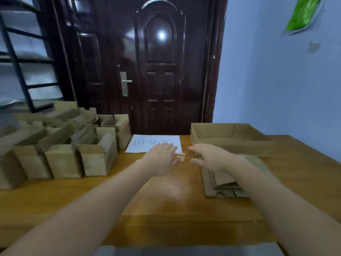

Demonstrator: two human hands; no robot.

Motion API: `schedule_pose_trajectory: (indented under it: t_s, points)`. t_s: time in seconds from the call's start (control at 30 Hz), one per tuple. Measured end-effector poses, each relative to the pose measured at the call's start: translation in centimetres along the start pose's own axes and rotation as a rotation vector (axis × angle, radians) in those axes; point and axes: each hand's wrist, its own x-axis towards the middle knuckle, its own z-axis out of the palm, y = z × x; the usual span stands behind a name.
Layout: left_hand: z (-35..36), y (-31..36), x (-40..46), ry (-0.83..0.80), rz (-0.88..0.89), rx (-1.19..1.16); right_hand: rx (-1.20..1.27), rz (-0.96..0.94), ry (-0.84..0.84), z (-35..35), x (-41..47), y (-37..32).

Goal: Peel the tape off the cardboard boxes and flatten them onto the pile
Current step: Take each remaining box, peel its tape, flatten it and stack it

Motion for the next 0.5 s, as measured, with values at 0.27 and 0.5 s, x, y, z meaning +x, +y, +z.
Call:
schedule_pose_trajectory:
  t_s: [0.27,0.5]
  points:
    - [-2.1,-10.4,-9.1,-0.005,-0.186,0.052,0.043,-0.215,0.022,0.2,6.7,-13.2]
    - [-3.7,-18.2,-16.9,-0.003,-0.374,0.048,0.112,-0.358,0.072,0.4,11.6,-24.6]
